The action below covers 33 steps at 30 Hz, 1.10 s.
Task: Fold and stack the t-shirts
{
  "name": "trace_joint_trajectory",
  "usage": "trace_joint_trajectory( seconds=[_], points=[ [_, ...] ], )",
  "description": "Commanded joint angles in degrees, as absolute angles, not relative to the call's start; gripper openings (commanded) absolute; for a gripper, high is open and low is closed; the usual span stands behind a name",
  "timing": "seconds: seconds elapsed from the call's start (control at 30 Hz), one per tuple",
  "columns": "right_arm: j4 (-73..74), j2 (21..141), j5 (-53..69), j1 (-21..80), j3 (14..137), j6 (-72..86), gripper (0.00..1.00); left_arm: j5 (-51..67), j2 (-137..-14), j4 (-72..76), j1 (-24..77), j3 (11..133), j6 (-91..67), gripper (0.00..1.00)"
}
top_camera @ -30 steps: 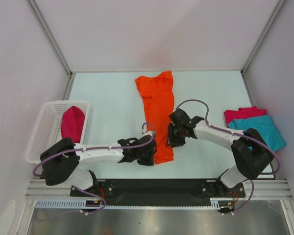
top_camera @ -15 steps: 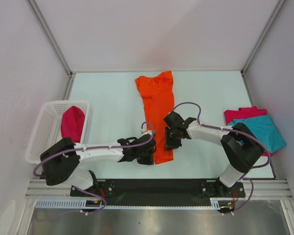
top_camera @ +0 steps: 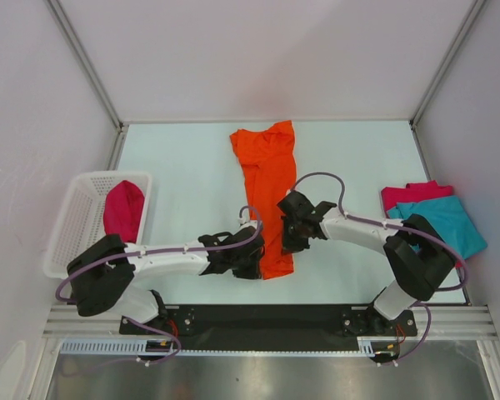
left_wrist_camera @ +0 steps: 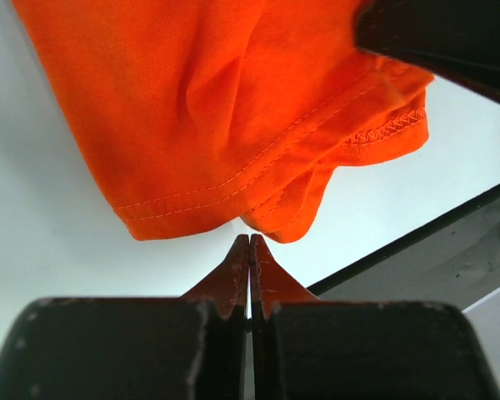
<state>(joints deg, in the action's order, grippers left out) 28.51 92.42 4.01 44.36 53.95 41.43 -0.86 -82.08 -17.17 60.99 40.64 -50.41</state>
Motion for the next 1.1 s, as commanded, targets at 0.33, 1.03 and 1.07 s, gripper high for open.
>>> trace_joint_trajectory(
  seconds=[0.33,1.03,1.07],
  points=[
    [37.3,82.4,-6.2,45.9,49.7,44.7,0.00,-0.5,-80.5,-15.8,60.5,41.1,-48.7,0.00],
    [39.7,85.2,-9.0,47.5,51.0,46.3,0.00,3.3,-80.4,-12.7,60.5,41.7,-49.9,0.00],
    [39.5,85.4,-8.7,47.5,50.9,46.4,0.00,3.4,-80.5,-12.2,60.7,41.7,-50.0,0.06]
  ],
)
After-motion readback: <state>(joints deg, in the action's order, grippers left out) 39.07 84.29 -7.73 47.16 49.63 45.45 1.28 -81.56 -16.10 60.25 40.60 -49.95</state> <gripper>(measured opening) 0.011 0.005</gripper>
